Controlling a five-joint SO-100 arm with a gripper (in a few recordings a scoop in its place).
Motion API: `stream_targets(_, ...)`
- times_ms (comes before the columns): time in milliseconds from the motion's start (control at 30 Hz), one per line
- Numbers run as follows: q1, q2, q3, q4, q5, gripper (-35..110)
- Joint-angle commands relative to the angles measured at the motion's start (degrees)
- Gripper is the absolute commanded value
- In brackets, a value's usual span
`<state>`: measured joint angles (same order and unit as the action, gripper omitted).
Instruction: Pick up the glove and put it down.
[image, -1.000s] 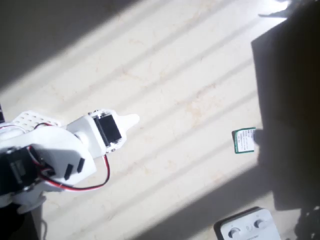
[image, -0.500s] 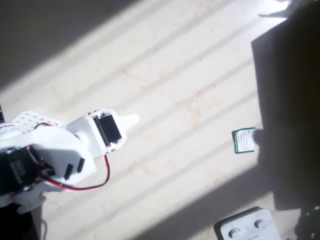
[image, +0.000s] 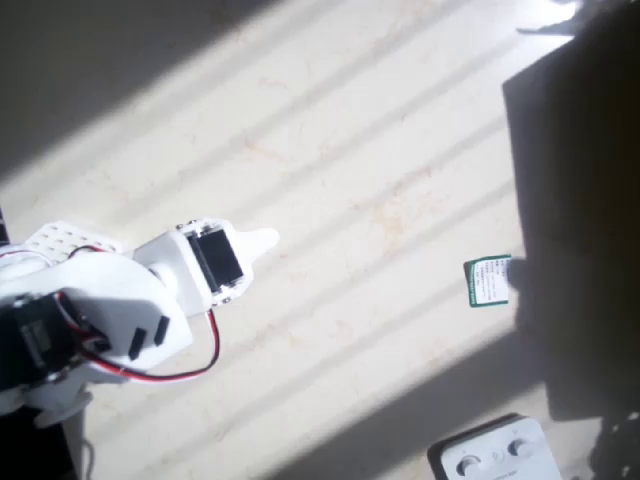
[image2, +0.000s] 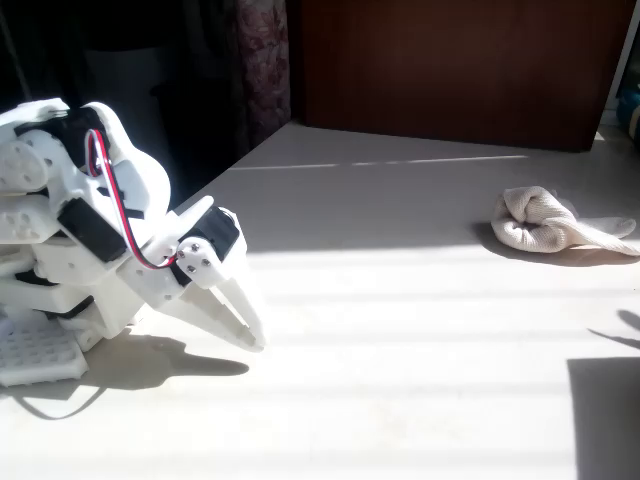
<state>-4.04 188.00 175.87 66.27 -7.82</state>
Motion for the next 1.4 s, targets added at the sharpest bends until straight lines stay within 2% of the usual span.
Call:
stream_targets(0,-0.7,0.2,-2.5,0.1,-0.2,0)
stream_targets(433,-1.1,0.3,-2.7,-0.6,0.4,0)
stream_targets(767,-0.9,-1.8,-10.9,-0.1,3.6,0)
stream_targets(900,-1.2,-10.9,-20.0,-0.1,3.2,0)
stream_targets(1367,-3.7,-58.9,-67.7,-0.6,3.1,0)
